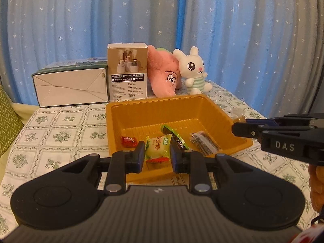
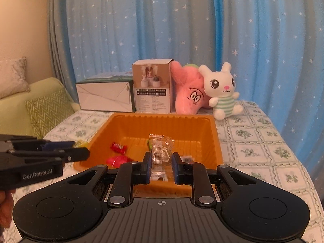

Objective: Organize snacks
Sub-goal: 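Carry both candies over the orange tray and lower them in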

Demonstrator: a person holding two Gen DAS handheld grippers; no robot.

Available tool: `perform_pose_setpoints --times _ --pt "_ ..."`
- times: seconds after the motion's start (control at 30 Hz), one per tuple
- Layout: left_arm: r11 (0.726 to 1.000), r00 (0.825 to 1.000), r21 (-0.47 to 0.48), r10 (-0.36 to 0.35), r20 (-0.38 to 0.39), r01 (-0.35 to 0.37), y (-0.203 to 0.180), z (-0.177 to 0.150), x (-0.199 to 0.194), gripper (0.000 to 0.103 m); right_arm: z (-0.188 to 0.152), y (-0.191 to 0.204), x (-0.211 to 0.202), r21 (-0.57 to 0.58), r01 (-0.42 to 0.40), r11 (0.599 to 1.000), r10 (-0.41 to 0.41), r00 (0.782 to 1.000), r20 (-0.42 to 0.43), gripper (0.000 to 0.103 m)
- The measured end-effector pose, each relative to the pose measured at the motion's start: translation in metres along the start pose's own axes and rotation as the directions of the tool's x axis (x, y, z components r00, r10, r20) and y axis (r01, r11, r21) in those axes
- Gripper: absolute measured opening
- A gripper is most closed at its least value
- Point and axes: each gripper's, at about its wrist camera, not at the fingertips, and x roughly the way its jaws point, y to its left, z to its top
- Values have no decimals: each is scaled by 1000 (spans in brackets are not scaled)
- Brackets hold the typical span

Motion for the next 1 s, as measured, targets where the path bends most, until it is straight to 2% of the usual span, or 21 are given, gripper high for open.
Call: perform_pose_setpoints --times 0.17,0.33,0.4,0.43,0.47,0.67,1.0 --pt "1000 1000 -2 -16 -12 16 3 6 27 23 13 -13 30 43 11 999 -10 1000 -10 21" --pt "1000 999 -20 -22 -28 21 9 7 47 25 12 -22 53 74 11 997 -7 999 -42 21" --pt "1000 999 -9 -14 -46 14 10 9 54 30 11 -24 57 80 9 997 -5 999 -50 21" --pt "1000 999 -4 -7 -52 7 10 9 56 38 11 -25 58 82 9 997 -5 999 -52 21" --pt "1000 998 0 -5 -55 5 10 9 56 41 10 -25 59 86 10 996 -5 998 -56 21" --pt "1000 998 30 9 -66 -7 10 6 55 41 8 -29 61 111 11 994 -3 998 -69 21" --pt "1000 997 16 26 -69 -25 14 7 50 41 10 -28 60 145 -10 989 18 998 -53 21"
